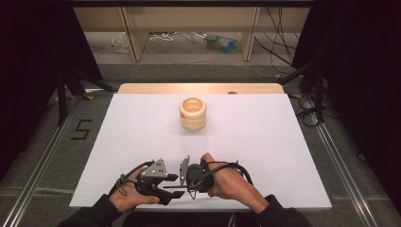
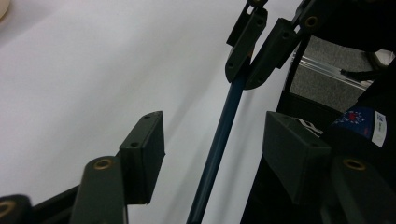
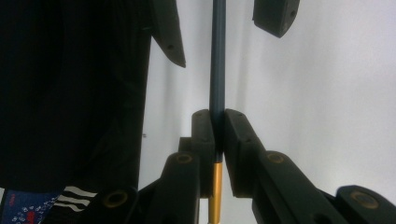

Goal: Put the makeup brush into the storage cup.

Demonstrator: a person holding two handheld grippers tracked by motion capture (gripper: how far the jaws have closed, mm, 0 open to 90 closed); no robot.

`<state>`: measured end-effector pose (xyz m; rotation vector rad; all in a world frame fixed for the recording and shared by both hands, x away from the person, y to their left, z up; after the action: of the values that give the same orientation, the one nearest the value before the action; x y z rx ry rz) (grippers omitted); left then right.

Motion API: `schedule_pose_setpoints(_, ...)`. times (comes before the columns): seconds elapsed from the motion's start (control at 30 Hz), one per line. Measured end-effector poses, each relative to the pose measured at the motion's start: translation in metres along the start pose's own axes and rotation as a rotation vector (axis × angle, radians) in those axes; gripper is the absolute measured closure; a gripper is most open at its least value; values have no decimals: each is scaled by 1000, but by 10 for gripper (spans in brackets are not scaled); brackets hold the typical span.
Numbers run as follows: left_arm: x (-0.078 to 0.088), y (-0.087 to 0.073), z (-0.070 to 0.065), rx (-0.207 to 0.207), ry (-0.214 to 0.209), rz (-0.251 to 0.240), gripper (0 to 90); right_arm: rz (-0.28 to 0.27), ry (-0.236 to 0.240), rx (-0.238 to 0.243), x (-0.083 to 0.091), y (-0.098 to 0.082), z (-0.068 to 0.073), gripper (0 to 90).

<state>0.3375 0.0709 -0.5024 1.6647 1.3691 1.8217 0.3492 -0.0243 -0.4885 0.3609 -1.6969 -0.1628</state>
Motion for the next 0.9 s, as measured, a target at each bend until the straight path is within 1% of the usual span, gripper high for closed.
schedule_pose_setpoints(0.03, -1, 0, -1, 5, -10, -5, 411, 3, 3, -11, 1, 0, 1, 833)
schedule_pose_setpoints(0.07, -2, 1, -2, 11, -13, -9, 417, -1, -1, 1, 0, 0, 0, 833)
schedule_pose_setpoints(0.1, -2, 0, -2, 8, -8, -3, 426, -5, 2, 9, 0, 1, 0, 833)
schedule_pose_setpoints(0.13, -1, -1, 0, -11, -6, 13, 432, -3, 3, -3, 0, 1, 1, 833)
schedule_pose_setpoints(0.17, -2, -1, -1, -9, -11, 14, 439, 8, 3, -6, 1, 0, 2, 833)
schedule_pose_setpoints(0.2, -2, 0, -2, -1, -17, 9, 446, 6, 2, -10, 0, 1, 2, 833)
schedule_pose_setpoints(0.23, -2, -1, -1, -12, -17, 15, 462, -3, 0, 4, 0, 2, 2, 833)
schedule_pose_setpoints(0.27, -3, -1, -1, -11, -17, 13, 467, -3, 1, 10, -1, 2, 1, 833)
schedule_pose_setpoints(0.3, -4, 0, -3, -1, -21, 9, 477, 25, 3, -26, 1, 0, 5, 833)
schedule_pose_setpoints(0.33, -4, -1, -3, -3, -24, 12, 488, 29, 9, -36, 2, 0, 6, 833)
schedule_pose_setpoints(0.37, -4, -1, -3, -4, -28, 12, 500, 1, 8, -1, 0, 2, 4, 833)
schedule_pose_setpoints(0.4, -4, -1, -4, -7, -42, 19, 506, 1, 8, 0, 0, 2, 4, 833)
schedule_pose_setpoints(0.43, -5, -1, -4, -12, -46, 19, 516, 1, 9, 1, 0, 2, 4, 833)
schedule_pose_setpoints(0.47, -4, -1, -5, -7, -42, 16, 526, 5, 9, -8, 0, 2, 5, 833)
schedule_pose_setpoints(0.5, -4, -1, -5, -5, -44, 17, 537, 27, 19, -35, 1, 0, 8, 833)
schedule_pose_setpoints(0.53, -5, -1, -5, 7, -54, 12, 542, 6, 11, 0, 0, 2, 5, 833)
schedule_pose_setpoints(0.57, -5, -1, -4, 2, -52, 17, 551, 4, 5, 8, 0, 2, 4, 833)
schedule_pose_setpoints(0.6, -5, -1, -4, 5, -50, 20, 557, 5, 1, 27, -1, 2, 3, 833)
schedule_pose_setpoints(0.63, -5, -1, -5, 8, -55, 20, 566, 5, 2, 26, -1, 2, 3, 833)
schedule_pose_setpoints(0.67, -4, -1, -6, 13, -57, 17, 575, 28, 9, -9, 1, 0, 6, 833)
schedule_pose_setpoints(0.7, -5, 0, -6, 13, -58, 16, 582, 11, 5, 18, 0, 2, 4, 833)
schedule_pose_setpoints(0.73, -5, -1, -6, 11, -57, 17, 589, 2, 13, 0, 0, 4, 6, 833)
schedule_pose_setpoints(0.77, -5, -1, -6, 7, -57, 18, 600, 4, 9, 3, -1, 4, 6, 833)
schedule_pose_setpoints(0.8, -6, -1, -7, 12, -65, 13, 606, 6, 9, 3, 0, 4, 6, 833)
schedule_pose_setpoints(0.9, -6, -1, -7, -4, -61, 24, 628, 8, 8, 3, 0, 4, 6, 833)
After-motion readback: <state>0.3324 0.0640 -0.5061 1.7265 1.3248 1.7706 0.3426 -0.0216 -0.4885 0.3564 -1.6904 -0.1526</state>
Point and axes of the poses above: each handheld gripper's, and its own axes: x roughly backward along the jaws, y roughly out of its top, z roughly to its left, the point moved 9 cm from there along -x, roughly forward along the jaws, and after that the axes turned 4 degrees about -z, right-handed, at the moved point
